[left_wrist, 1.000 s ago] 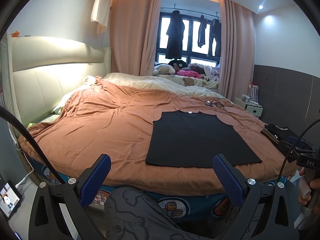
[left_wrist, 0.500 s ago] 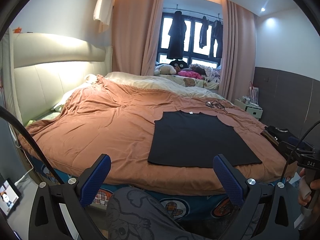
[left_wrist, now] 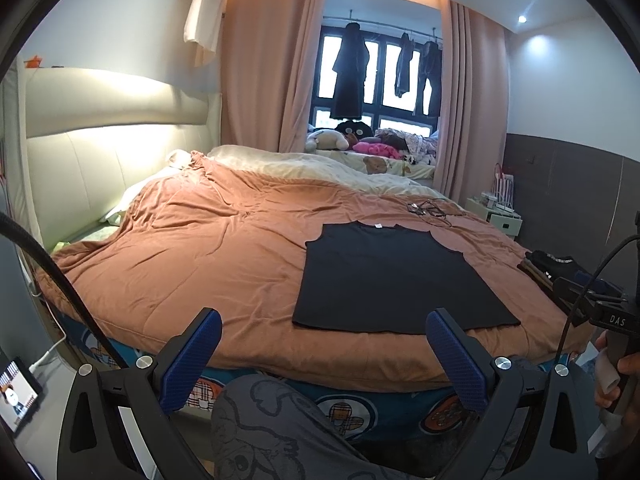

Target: Fold small clothes

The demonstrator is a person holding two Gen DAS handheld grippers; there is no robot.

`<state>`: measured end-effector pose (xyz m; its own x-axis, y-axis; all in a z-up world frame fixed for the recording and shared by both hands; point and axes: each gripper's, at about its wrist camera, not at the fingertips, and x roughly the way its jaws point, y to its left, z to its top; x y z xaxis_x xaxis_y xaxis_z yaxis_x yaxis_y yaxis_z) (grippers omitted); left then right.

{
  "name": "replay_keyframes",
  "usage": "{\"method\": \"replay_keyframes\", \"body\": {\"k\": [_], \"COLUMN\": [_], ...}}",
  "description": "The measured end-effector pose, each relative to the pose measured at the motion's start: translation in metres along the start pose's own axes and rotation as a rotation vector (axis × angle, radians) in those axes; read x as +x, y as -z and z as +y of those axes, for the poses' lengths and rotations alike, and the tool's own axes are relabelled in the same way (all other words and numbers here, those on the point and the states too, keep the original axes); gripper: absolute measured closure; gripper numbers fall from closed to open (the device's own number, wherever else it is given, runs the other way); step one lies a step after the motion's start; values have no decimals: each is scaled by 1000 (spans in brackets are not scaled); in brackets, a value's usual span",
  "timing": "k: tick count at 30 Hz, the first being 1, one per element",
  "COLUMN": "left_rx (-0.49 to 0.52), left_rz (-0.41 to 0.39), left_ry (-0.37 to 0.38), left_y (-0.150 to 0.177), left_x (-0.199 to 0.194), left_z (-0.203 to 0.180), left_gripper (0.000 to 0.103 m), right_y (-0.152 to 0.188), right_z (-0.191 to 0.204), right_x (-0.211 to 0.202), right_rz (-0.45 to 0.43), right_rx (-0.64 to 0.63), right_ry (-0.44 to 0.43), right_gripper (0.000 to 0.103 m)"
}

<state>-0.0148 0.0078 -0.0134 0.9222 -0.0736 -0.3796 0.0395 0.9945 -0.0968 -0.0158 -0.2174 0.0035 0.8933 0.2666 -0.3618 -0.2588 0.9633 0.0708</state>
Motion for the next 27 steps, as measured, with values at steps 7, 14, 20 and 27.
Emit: {"method": "replay_keyframes", "body": {"k": [7, 14, 20, 27], "left_rx": [-1, -6, -21, -41], "left_rz": [2, 19, 55, 114], "left_ry": [1, 4, 6, 9], "left_y": [3, 5, 5, 2], "left_x": [0, 14, 42, 84], "left_z": [-1, 0, 4, 7], "left_gripper": [1, 0, 1, 0], "right_y": [1, 1, 0, -8], "right_z": [-4, -18, -31, -54], "right_x": [1, 21, 47, 79], "right_rz": [-1, 21, 60, 96], "right_rx": [3, 19, 37, 88], "right_ry": [8, 36, 68, 93], "right_gripper": [0, 0, 0, 0]}}
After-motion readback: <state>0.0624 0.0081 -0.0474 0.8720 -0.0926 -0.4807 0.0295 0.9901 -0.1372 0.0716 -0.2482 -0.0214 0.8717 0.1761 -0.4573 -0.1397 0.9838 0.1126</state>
